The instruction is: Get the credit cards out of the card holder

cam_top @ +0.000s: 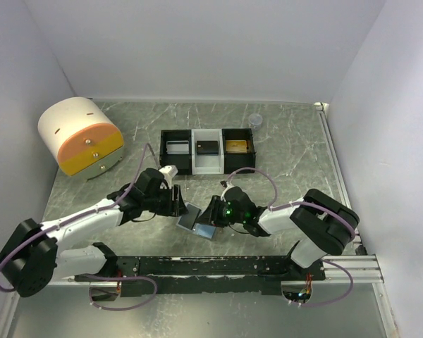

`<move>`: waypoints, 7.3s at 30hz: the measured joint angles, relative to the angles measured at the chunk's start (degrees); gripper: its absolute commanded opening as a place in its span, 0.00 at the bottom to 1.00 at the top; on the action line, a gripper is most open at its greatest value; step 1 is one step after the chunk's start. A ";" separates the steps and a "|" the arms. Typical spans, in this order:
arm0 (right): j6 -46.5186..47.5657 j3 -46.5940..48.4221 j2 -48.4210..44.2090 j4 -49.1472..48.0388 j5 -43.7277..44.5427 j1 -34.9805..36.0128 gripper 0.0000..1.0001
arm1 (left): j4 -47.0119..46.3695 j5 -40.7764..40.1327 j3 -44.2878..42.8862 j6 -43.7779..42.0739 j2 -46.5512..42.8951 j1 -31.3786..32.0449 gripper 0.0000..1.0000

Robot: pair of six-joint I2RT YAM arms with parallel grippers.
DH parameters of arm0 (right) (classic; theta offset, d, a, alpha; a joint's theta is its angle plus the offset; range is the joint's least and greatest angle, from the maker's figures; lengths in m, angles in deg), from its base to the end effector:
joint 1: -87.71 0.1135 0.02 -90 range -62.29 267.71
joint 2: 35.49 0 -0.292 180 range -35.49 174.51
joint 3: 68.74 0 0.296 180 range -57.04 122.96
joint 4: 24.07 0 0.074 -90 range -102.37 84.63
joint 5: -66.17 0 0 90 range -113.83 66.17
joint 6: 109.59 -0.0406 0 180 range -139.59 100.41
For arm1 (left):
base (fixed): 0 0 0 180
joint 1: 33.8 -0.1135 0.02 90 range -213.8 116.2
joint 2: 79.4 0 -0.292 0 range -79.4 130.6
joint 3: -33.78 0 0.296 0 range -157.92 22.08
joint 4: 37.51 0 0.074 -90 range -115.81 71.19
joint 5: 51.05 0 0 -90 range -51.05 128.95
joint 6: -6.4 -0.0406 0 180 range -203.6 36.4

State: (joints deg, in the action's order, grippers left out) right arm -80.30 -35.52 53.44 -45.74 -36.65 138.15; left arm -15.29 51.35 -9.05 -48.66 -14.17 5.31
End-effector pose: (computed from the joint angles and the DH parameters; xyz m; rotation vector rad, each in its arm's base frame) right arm 0.1685 0.2181 0.0973 0.0744 2.4801 1.2427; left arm 0.1902 -0.1659 0.1860 0.2046 2.4964 -0.8470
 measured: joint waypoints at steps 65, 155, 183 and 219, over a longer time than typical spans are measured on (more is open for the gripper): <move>-3.37 3.28 3.13 1.66 0.74 -1.33 0.20 | -1.22 -20.20 -0.66 13.62 9.86 18.53 0.30; -6.54 -4.87 1.25 -7.89 -5.81 -5.75 0.06 | -1.68 -21.24 -2.12 14.64 12.11 19.23 0.30; -4.63 -5.42 -6.47 0.46 -3.10 -5.75 0.04 | -4.90 -18.10 -5.68 14.60 14.21 19.23 0.42; -4.44 -5.25 -4.50 -0.57 -5.84 -5.75 0.02 | -7.69 -18.21 -2.05 20.17 15.21 19.21 0.35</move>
State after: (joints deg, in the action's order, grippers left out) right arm -84.74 -40.77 48.93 -46.31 -42.49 132.40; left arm -22.98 33.14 -11.11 -28.49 1.04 24.52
